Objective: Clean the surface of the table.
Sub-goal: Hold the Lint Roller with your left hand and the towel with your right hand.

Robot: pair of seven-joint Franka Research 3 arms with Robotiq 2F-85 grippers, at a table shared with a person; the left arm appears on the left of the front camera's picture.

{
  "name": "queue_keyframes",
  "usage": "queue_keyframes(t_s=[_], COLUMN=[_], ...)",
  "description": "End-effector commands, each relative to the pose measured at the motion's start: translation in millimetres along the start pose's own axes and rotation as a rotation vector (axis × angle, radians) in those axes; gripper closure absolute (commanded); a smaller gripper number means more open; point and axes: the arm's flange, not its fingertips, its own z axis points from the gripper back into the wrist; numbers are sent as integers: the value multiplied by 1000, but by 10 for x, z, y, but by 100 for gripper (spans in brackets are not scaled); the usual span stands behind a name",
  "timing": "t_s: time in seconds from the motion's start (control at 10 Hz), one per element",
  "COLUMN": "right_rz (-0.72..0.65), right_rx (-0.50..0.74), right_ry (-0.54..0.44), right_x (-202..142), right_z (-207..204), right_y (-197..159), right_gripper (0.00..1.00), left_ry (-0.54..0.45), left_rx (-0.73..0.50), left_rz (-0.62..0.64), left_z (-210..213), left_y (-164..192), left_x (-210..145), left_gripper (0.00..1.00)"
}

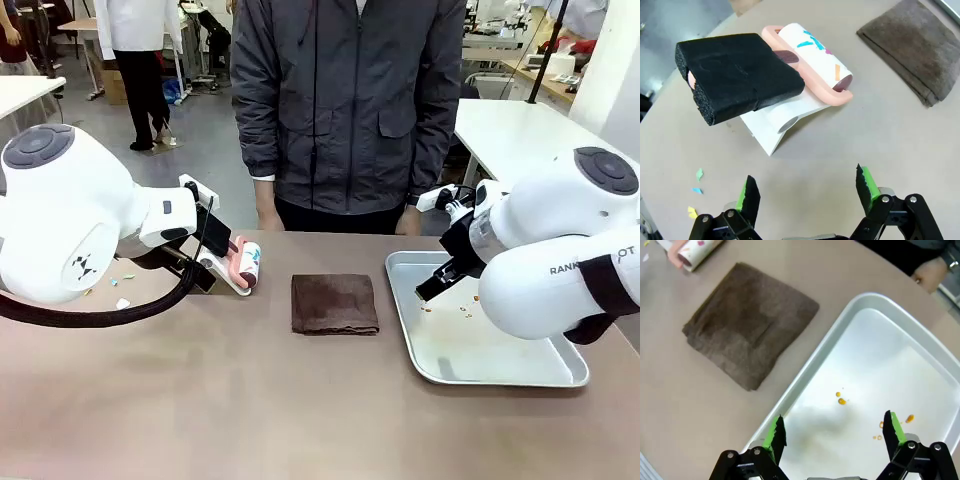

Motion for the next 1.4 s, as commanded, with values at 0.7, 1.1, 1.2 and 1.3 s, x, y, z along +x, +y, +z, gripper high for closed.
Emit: queue_keyframes(t_s=[0.7,1.1,1.2,1.3], right_rz=[0,0,1,-96], right_rx=[0,0,0,25], right_ry=[0,0,0,179], right_x=[0,0,0,11], right_z=[0,0,-1,123], right_y=[0,0,1,-1], right_gripper=[0,0,0,0], left_ry=[0,0,0,59], left_rx=[0,0,0,-164], left_rz=[0,0,1,-35], left_z=[1,1,0,228], left_y=[0,0,1,-42], left_x=[0,0,0,-67], left_gripper=[0,0,0,0])
